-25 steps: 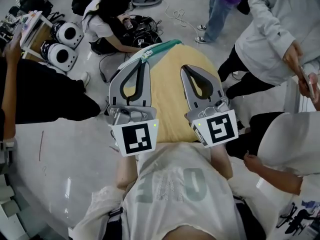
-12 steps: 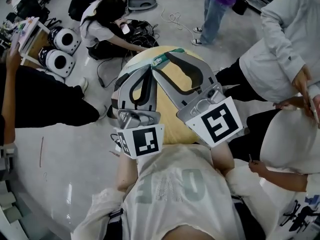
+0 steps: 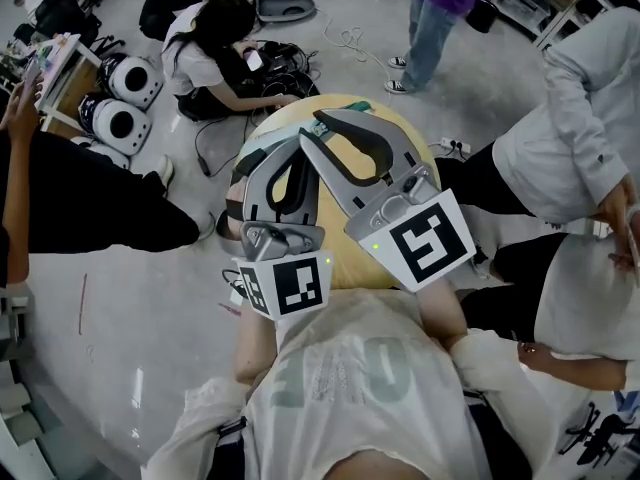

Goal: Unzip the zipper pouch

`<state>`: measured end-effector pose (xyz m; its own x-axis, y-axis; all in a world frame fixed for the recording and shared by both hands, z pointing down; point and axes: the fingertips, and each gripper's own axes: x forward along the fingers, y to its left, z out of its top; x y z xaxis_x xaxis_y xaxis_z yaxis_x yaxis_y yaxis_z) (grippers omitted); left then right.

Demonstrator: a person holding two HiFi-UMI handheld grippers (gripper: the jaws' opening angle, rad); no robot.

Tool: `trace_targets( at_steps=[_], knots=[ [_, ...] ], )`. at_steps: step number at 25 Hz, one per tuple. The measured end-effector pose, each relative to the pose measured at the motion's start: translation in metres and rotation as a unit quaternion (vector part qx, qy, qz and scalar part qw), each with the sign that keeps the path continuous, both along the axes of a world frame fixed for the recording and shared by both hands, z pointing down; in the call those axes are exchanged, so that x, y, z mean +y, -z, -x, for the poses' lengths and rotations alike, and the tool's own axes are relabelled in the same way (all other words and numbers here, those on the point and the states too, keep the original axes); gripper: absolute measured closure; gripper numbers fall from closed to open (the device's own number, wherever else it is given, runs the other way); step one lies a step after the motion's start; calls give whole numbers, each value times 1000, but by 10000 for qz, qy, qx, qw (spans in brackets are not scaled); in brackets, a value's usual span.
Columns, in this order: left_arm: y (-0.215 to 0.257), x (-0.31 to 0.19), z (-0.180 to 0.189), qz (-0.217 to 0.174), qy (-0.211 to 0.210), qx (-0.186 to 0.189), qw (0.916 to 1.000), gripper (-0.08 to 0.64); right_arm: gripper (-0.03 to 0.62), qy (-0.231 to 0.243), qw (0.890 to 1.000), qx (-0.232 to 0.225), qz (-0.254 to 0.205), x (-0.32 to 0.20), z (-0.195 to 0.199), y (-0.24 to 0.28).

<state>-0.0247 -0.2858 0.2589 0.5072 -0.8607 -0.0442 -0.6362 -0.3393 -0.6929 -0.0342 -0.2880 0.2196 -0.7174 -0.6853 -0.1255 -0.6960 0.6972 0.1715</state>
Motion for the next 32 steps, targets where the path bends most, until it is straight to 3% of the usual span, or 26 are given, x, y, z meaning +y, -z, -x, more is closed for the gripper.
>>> trace_targets(
  at_steps=[8, 15, 32],
  knots=[
    [1, -1, 1, 27, -78, 128, 9999, 529, 549, -84, 9994, -303, 148, -1, -6, 2],
    [4, 5, -2, 52, -219, 517, 9984, 529, 560, -140, 9969, -703, 324, -3, -29, 4],
    [10, 8, -1, 187, -626, 1274, 9897, 532, 560, -210, 9951, -902, 346, -4, -35, 6]
  ],
)
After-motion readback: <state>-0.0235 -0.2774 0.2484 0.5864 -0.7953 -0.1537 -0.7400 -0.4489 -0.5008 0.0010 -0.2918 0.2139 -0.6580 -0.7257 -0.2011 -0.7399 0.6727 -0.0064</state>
